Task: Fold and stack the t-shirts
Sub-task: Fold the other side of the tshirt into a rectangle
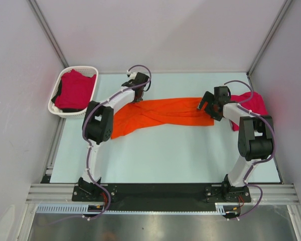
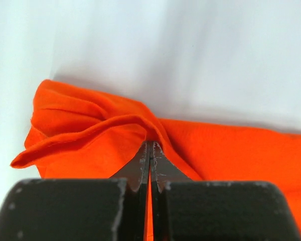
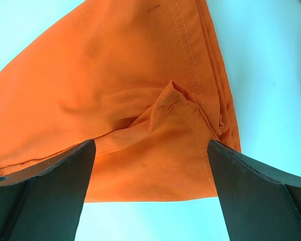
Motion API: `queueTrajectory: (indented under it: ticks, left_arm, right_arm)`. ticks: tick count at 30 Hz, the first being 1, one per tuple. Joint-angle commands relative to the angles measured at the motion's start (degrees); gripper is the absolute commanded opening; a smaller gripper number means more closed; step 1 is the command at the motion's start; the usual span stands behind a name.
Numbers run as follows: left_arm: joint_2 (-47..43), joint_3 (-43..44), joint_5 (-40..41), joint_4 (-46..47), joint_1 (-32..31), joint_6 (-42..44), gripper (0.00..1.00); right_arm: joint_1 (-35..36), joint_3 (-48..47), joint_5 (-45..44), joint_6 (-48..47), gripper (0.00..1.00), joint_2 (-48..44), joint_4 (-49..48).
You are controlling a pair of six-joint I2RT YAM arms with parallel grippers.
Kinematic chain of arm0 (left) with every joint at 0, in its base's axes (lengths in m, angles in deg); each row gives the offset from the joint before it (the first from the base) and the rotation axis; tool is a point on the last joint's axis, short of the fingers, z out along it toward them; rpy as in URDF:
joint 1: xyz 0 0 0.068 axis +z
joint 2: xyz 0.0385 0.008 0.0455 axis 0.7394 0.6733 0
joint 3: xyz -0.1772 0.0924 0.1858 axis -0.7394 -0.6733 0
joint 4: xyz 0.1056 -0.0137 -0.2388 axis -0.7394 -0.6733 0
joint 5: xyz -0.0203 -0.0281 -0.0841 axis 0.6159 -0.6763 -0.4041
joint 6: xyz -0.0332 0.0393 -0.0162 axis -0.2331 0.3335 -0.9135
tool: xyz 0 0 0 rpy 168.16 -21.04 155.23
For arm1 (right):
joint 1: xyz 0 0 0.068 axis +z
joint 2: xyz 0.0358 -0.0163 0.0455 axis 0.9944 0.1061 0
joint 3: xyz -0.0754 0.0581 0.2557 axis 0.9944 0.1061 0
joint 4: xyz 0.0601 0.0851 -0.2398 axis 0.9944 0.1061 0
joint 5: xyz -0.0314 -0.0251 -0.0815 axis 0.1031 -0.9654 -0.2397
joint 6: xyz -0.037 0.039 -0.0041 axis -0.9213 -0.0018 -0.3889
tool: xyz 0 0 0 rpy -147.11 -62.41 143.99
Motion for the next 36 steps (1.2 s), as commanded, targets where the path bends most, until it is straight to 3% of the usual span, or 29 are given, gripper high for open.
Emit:
queueTrajectory:
  ticks: [1, 7, 9, 10, 12, 13, 15, 18, 19, 22, 28, 36]
  left_arm:
    - [-0.55, 4.59, 0.15, 1.85, 0.05, 1.47, 0.0]
    - [-4.12, 4.62, 1.2, 2.55, -0.03, 1.39, 0.0]
    - [-7.82, 0.41, 1.64, 6.76, -0.12, 1.39, 0.0]
    - [-10.54, -6.05, 1.38, 9.47, -0.12, 1.21, 0.0]
    - [-18.88, -13.82, -2.98, 19.92, -0.12, 3.13, 0.0]
    - [-21.26, -19.86, -4.67, 22.48, -0.12, 3.49, 0.06]
    - [-26.11, -23.42, -7.74, 25.84, -0.12, 4.2, 0.15]
    - [-29.63, -25.98, -9.16, 22.87, -0.21, 3.59, 0.41]
    - [-30.85, -28.07, -9.26, 22.25, -0.47, 3.32, 0.61]
    - [-35.78, -34.39, -8.82, 22.5, -1.52, 2.97, 0.8]
    - [-41.84, -42.67, -7.15, 21.19, -1.88, 2.79, 0.82]
    - [-46.34, -47.52, -4.25, 13.9, -2.41, 0.16, 0.82]
  right_arm:
    - [-0.12, -0.68, -0.53, -1.01, 1.0, -1.43, -0.74]
    - [0.14, 0.29, -1.06, -1.54, 1.0, -2.74, -1.35]
    - [0.23, 1.25, -1.23, -1.89, 1.0, -3.88, -2.4]
    - [0.14, 1.6, -2.97, -2.07, 1.0, -4.41, -2.67]
    - [0.23, 2.05, -5.0, -2.85, 1.0, -6.17, -3.2]
    - [0.14, 2.05, -5.8, -3.21, 1.0, -6.52, -3.11]
    - [0.06, 1.44, -7.46, -4.26, 1.0, -7.49, -2.68]
    - [0.06, 0.82, -8.96, -5.4, 1.0, -8.28, -1.89]
    - [0.14, 0.73, -9.14, -5.67, 1.0, -8.37, -1.79]
    - [0.32, 0.82, -8.88, -6.11, 1.0, -8.2, -2.06]
    - [1.11, -0.5, -9.67, -6.37, 0.99, -4.16, -0.48]
    - [5.15, -5.07, -10.89, -9.09, 0.97, -3.36, 7.43]
